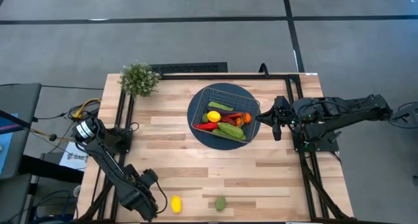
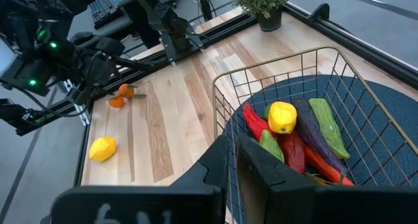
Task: Build produce basket
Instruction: Put the orange tangerine into the wire basket
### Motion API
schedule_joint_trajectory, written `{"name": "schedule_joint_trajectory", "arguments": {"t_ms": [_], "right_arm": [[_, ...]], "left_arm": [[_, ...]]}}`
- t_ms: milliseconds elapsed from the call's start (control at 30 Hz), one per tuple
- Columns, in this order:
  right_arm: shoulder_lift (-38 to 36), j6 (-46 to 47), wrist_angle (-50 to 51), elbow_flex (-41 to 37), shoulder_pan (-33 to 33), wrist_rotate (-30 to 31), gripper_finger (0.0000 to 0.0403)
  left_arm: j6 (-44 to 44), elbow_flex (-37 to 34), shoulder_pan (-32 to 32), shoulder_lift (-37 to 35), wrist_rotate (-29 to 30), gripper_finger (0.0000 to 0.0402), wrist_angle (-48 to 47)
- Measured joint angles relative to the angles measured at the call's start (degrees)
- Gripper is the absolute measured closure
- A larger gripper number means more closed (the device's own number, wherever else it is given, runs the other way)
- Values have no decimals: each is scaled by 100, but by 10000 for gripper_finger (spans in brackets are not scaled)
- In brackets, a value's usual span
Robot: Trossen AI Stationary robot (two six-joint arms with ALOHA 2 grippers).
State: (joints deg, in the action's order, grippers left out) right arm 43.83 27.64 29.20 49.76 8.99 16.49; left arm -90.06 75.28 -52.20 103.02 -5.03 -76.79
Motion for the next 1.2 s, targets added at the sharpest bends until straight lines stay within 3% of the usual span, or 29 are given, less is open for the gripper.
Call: {"name": "schedule_joint_trajectory", "arguments": {"t_ms": [1200], "right_arm": [[2,-110,40,0,-11,2,353]], "left_arm": [[-483,-59,-79,22,254,176,491]]}}
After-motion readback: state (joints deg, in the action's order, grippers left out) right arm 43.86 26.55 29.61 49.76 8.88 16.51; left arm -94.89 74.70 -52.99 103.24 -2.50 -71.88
